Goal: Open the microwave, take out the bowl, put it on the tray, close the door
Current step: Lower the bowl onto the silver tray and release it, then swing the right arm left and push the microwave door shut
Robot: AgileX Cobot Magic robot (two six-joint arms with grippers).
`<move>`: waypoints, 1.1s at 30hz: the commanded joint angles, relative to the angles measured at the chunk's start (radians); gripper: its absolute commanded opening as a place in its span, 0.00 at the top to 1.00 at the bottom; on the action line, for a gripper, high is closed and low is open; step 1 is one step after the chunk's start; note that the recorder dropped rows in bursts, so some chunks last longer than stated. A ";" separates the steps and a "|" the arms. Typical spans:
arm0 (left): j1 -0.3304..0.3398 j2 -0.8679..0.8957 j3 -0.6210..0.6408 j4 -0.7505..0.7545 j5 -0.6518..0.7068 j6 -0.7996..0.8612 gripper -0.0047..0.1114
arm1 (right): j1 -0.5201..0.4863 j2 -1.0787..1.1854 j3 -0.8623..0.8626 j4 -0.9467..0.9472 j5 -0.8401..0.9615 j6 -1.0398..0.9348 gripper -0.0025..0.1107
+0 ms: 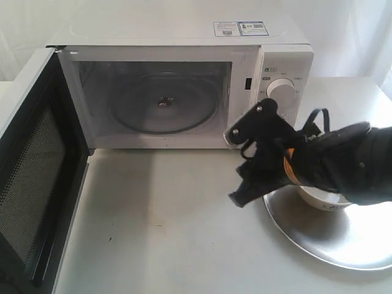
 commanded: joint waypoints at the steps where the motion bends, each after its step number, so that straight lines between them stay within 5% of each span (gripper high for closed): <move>1: -0.004 -0.002 -0.002 -0.007 0.001 -0.004 0.96 | 0.024 -0.067 -0.120 -0.004 -0.300 0.004 0.63; 4: -0.004 -0.002 -0.002 -0.007 0.001 -0.004 0.96 | 0.086 -0.072 -0.240 0.108 -0.427 -0.089 0.84; 6: -0.004 -0.002 -0.002 -0.007 0.001 -0.004 0.96 | 0.152 -0.072 -0.319 0.284 -0.516 -0.342 0.98; 11: -0.004 -0.002 -0.002 -0.007 0.001 -0.004 0.96 | 0.360 -0.011 -0.443 1.099 -0.741 -1.272 0.98; 14: -0.004 -0.002 -0.002 -0.007 0.001 -0.004 0.96 | 0.485 0.096 -0.547 1.363 -0.783 -1.698 0.98; 19: -0.004 -0.002 -0.002 -0.007 0.001 -0.004 0.96 | 0.592 0.291 -0.765 1.371 -0.669 -2.015 0.98; 24: -0.004 -0.002 -0.002 -0.007 0.001 -0.004 0.96 | 0.617 0.457 -0.979 1.375 -0.502 -2.054 0.98; 28: -0.004 -0.002 -0.002 -0.007 0.001 -0.004 0.96 | 0.617 0.486 -1.021 1.375 -0.384 -2.141 0.98; 33: -0.004 -0.002 -0.002 -0.007 0.001 -0.004 0.96 | 0.615 0.461 -1.021 1.369 -0.003 -2.446 0.98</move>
